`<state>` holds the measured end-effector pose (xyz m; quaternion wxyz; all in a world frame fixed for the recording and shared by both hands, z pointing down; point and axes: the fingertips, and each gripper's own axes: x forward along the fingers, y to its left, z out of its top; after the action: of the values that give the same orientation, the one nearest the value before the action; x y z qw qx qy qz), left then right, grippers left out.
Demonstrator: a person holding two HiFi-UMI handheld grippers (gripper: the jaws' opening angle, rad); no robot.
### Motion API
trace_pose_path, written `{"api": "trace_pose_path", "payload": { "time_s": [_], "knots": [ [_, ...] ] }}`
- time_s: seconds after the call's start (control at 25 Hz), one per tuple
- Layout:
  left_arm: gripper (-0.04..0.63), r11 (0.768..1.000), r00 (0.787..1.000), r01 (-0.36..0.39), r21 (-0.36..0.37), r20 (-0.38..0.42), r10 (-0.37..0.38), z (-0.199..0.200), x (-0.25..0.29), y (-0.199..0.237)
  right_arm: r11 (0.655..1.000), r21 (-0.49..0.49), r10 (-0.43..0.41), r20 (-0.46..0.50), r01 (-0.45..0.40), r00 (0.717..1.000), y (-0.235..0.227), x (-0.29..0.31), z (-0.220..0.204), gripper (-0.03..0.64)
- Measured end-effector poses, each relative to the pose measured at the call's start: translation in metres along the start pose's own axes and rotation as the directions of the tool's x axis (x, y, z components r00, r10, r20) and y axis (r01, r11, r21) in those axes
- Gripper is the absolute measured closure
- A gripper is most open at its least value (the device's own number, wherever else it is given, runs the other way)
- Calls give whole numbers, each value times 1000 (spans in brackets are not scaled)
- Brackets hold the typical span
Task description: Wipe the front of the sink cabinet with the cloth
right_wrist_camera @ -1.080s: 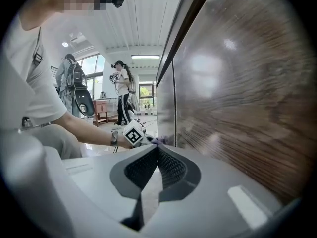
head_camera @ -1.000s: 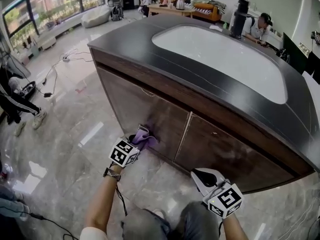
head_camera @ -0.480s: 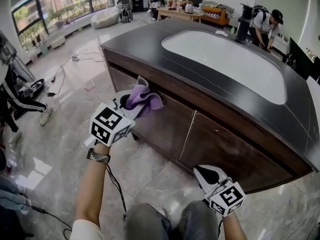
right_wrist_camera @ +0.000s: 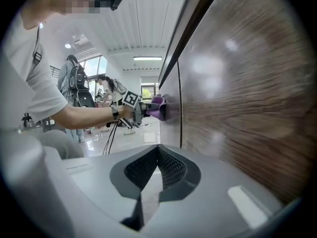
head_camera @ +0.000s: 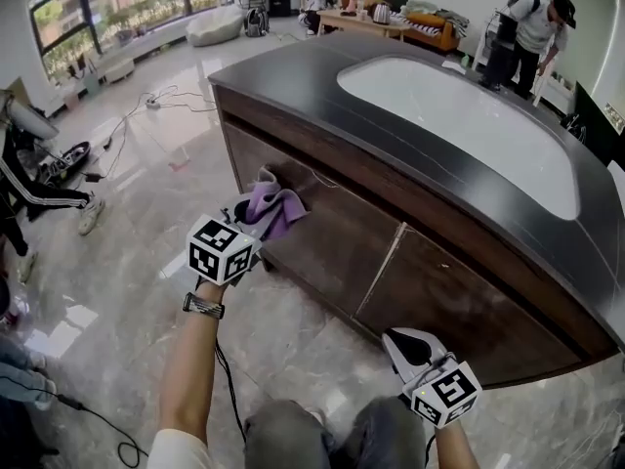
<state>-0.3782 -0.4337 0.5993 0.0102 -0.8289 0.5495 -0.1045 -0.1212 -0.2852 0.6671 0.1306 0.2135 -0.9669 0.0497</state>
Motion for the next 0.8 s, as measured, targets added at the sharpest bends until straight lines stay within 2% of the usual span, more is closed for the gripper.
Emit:
{"api": "trace_pose_path", "payload": {
  "time_s": [0.16,0.28,0.44,0.6,0.8],
  "knots": [
    [543,996,995,9,-93,-102,-18,-86,18,-6,1000,0,5,-7,-5,1000,-6,10,-3,611],
    [543,988,981,11,-153,-191,-40,-145,27,-11,1000,0,4,-21,-4,1000,-8,16,-7,611],
    [541,976,960,-17,-216,-278,-45,-205,37,-10,1000,5,-1,-48,1,999,-11,22,-16,611],
    [541,962,943,-69,-265,-332,-24,-245,42,1,1000,9,0,-69,1,998,-15,29,-23,611],
    [543,961,916,-122,-247,-401,13,-274,44,27,1000,16,4,-89,-3,996,-17,38,-28,611]
  ]
}}
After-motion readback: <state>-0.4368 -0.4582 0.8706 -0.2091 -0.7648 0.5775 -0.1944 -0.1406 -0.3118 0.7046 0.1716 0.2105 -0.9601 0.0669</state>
